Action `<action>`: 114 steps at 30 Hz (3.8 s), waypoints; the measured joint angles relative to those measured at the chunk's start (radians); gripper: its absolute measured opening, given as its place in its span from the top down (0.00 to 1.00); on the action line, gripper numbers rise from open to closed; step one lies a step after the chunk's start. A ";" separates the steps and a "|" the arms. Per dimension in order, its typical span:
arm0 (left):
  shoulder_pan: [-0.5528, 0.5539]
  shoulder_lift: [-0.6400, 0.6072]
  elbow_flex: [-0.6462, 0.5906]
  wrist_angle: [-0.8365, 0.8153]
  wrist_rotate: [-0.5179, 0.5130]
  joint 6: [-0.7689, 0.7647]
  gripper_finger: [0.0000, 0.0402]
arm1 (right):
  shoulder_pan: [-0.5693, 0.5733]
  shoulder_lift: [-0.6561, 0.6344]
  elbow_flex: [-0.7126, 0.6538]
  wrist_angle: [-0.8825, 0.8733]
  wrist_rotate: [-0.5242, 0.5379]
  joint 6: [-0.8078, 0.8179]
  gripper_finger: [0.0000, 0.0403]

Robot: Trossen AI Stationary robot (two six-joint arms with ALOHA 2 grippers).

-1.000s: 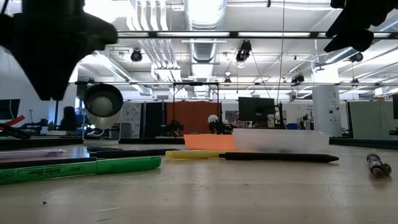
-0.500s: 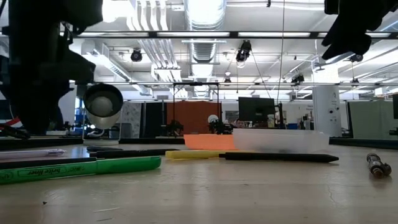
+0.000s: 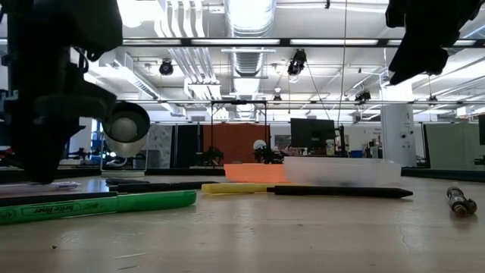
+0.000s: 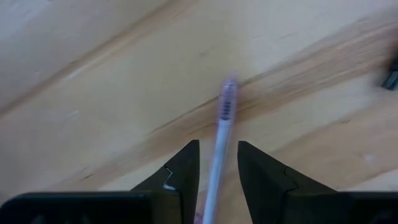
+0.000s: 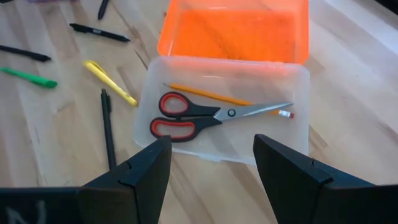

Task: Pick & place school supplies into a supply box
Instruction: Put the purple pen into the orange supply box, then put the brown pen into the orange supply box

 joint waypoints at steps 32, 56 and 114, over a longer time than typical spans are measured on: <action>0.001 -0.001 -0.116 0.110 -0.016 -0.092 0.97 | 0.000 0.005 0.000 0.027 -0.025 0.076 0.46; 0.020 0.003 0.085 0.395 -0.217 -0.106 0.97 | 0.000 0.005 0.000 0.086 -0.016 0.078 0.46; 0.292 0.707 1.295 -0.075 0.030 0.941 0.68 | 0.167 -0.091 0.019 -0.042 -0.013 0.156 0.46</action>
